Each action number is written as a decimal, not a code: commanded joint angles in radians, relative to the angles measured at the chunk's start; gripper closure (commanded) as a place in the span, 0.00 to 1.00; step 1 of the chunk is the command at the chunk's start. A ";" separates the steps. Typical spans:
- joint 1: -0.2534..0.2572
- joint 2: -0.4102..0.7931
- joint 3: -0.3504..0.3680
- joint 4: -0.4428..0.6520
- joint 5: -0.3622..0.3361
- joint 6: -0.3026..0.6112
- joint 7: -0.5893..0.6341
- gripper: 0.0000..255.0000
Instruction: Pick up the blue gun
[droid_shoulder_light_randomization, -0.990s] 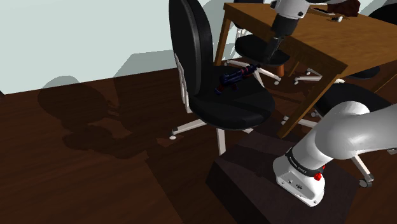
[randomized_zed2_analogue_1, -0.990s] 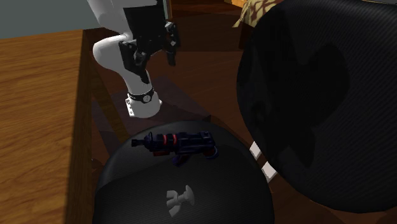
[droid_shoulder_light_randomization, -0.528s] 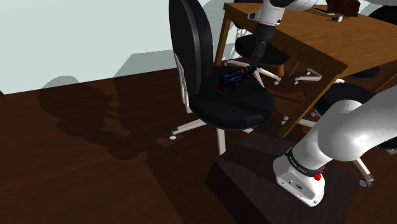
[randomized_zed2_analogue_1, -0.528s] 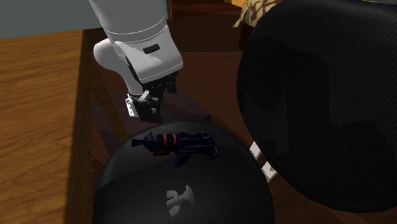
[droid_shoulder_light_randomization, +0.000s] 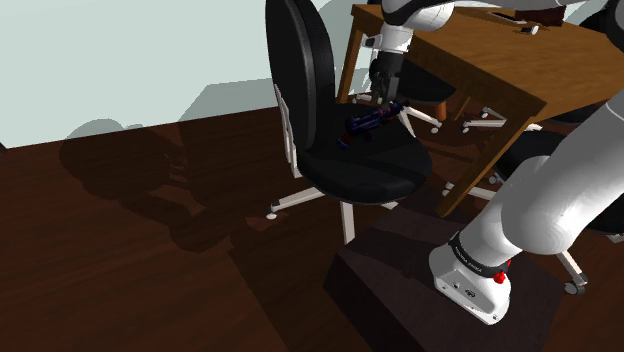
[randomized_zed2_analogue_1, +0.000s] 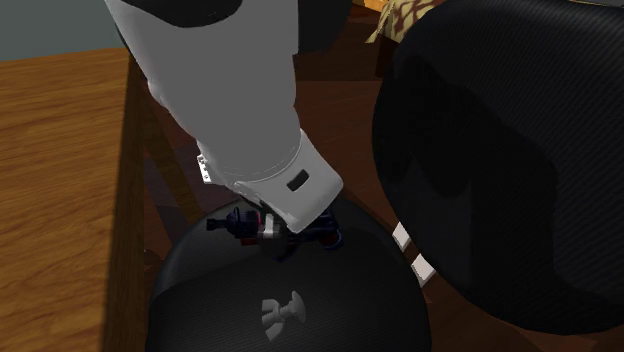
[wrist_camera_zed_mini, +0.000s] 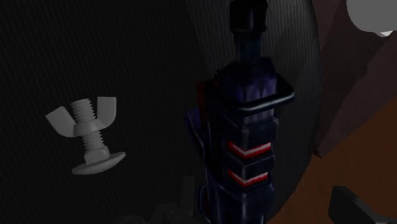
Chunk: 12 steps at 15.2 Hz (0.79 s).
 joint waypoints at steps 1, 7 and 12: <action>-0.001 0.014 -0.002 -0.012 0.006 0.022 -0.015 0.00; -0.001 0.031 -0.002 -0.042 0.013 0.067 -0.026 1.00; -0.001 0.031 -0.003 -0.041 0.013 0.065 -0.026 1.00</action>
